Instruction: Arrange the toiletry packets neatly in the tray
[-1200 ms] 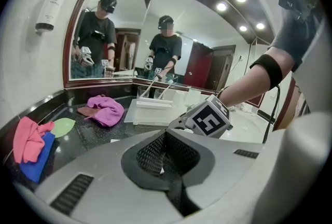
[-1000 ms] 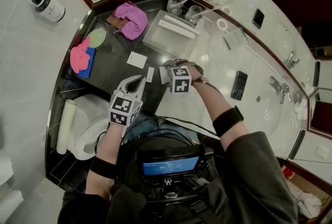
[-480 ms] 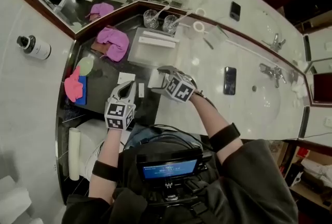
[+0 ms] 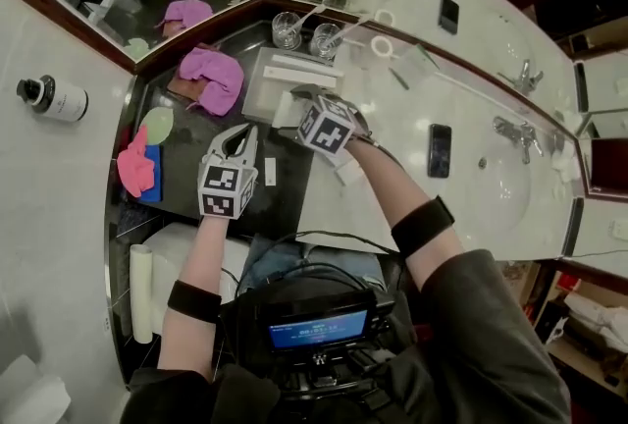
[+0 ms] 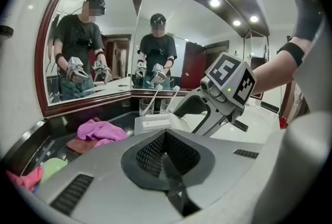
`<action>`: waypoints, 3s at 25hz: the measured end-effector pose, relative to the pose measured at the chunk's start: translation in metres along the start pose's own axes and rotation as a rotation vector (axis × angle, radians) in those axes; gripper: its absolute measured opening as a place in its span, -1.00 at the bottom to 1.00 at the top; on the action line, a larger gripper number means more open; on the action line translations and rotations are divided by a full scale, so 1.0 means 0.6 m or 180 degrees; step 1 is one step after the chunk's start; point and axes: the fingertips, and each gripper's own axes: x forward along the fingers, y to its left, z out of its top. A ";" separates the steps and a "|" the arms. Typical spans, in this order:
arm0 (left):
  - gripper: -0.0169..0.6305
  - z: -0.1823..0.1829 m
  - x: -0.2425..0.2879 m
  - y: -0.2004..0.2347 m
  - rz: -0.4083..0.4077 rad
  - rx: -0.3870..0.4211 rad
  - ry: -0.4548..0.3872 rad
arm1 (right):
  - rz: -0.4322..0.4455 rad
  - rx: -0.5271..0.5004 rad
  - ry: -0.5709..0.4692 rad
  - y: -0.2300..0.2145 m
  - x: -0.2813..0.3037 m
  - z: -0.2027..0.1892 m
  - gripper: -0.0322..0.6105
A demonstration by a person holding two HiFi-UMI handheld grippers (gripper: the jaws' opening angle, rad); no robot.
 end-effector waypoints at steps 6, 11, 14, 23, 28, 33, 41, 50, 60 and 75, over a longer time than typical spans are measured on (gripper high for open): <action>-0.94 0.002 0.027 0.055 0.0099 -0.0076 0.0024 | -0.0012 -0.0172 0.0201 -0.050 0.053 0.029 0.31; -0.94 -0.007 0.026 0.087 0.0166 -0.0132 0.0042 | 0.0008 -0.0252 0.0324 -0.057 0.090 0.039 0.32; -0.94 -0.014 0.020 0.098 0.0193 -0.0151 0.0062 | -0.0011 -0.0306 0.0424 -0.061 0.104 0.032 0.32; -0.94 -0.023 0.012 0.114 0.0229 -0.0229 0.0044 | -0.0203 -0.0336 0.0485 -0.077 0.126 0.024 0.39; -0.94 -0.028 0.009 0.114 0.0236 -0.0254 0.0049 | -0.0417 -0.0352 0.0370 -0.094 0.119 0.037 0.46; -0.94 -0.030 0.007 0.107 0.0239 -0.0248 0.0062 | -0.0337 -0.0321 0.0378 -0.085 0.119 0.027 0.46; -0.94 -0.027 0.005 0.094 0.0245 -0.0222 0.0058 | -0.0319 -0.0347 0.0335 -0.076 0.105 0.026 0.45; -0.94 -0.009 -0.016 0.055 0.0297 -0.0187 0.0016 | -0.0241 -0.0198 -0.0033 -0.033 0.032 0.038 -0.23; -0.94 0.021 -0.061 -0.060 0.0321 -0.0164 -0.0096 | -0.0596 0.0264 -0.0568 0.013 -0.134 -0.017 -0.86; -0.94 0.014 -0.096 -0.240 0.0272 -0.0364 -0.0160 | -0.0806 0.1173 -0.1017 0.093 -0.335 -0.207 -0.86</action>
